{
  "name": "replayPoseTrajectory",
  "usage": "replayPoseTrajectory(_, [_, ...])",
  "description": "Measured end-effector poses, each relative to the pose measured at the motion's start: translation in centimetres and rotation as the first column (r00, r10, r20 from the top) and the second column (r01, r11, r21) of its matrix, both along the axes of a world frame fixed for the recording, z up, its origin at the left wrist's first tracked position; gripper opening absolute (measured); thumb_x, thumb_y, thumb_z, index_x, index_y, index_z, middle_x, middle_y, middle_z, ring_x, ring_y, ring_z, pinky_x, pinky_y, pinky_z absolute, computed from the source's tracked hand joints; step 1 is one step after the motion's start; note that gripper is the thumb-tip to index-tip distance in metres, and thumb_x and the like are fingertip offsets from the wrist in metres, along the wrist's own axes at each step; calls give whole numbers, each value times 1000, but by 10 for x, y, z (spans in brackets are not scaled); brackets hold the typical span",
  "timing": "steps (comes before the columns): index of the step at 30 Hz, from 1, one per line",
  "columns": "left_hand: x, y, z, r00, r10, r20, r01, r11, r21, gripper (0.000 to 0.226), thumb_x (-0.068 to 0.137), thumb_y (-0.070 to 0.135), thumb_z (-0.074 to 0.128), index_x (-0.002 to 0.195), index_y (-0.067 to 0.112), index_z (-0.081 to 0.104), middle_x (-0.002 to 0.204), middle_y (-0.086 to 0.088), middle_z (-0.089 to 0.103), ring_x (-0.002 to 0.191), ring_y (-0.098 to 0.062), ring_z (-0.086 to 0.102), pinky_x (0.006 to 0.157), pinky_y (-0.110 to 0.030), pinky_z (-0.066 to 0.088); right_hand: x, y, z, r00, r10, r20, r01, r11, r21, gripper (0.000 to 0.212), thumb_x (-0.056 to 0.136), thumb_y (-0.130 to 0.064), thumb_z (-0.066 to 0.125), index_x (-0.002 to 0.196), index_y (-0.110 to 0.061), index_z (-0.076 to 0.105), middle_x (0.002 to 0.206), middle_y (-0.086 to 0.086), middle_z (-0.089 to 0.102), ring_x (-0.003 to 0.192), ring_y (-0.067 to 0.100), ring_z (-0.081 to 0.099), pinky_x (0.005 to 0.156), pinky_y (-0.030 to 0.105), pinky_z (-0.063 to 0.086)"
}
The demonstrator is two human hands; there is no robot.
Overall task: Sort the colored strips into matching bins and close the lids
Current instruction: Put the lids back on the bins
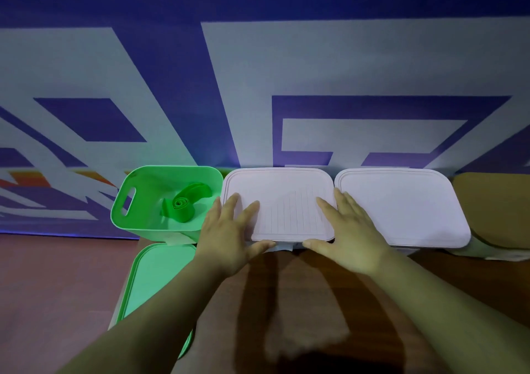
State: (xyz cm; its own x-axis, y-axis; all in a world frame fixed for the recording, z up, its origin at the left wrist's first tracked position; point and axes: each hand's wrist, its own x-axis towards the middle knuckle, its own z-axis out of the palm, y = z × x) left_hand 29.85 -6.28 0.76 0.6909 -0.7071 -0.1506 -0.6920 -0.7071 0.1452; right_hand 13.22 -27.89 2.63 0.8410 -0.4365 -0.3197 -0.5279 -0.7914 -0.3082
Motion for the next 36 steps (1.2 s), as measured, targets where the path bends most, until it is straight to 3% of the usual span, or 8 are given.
replayPoseTrajectory(14, [-4, -1, -7, 1000, 9, -3, -9, 1000, -3, 88, 78, 90, 18, 152, 45, 6, 165, -9, 3, 150, -42, 0, 119, -57, 11, 0, 1, -13, 997, 50, -59, -57, 990, -132, 99, 78, -89, 25, 155, -37, -7, 162, 2, -27, 150, 21, -23, 122, 40, -3])
replayPoseTrajectory(23, [-1, -4, -7, 1000, 6, 7, -7, 998, 69, 89, 76, 91, 9, 151, 45, -9, 164, -13, -9, 150, -40, -7, 119, -59, 3, 13, -4, -8, 996, 32, -82, -43, 990, -136, 98, 80, -87, 27, 156, -32, -2, 163, 4, -23, 151, 23, -21, 122, 42, -3])
replayPoseTrajectory(26, [0, -5, -2, 1000, 1, -5, 0, 996, 92, 92, 73, 93, 7, 151, 46, -6, 165, -13, -6, 150, -39, -4, 118, -61, 1, 22, -11, -11, 996, 39, -80, -51, 987, -154, 97, 79, -87, 26, 155, -36, -7, 163, 2, -25, 150, 23, -23, 123, 44, -3])
replayPoseTrajectory(31, [20, -16, 8, 998, -55, 37, 53, 997, 55, 98, 67, 98, 14, 149, 44, 13, 160, -15, 15, 150, -37, 5, 116, -64, 2, 30, -15, -14, 995, 54, -81, -70, 975, -211, 100, 76, -90, 20, 155, -37, -7, 164, 1, -22, 150, 24, -22, 123, 46, -4])
replayPoseTrajectory(36, [36, -26, -4, 988, -151, 21, 149, 985, 85, 104, 68, 98, 16, 153, 42, -6, 164, -16, -8, 149, -39, -15, 120, -59, 3, 33, -18, -12, 992, 64, -107, -85, 973, -213, 103, 72, -93, 20, 155, -37, -4, 165, 1, -17, 151, 24, -19, 123, 46, -5])
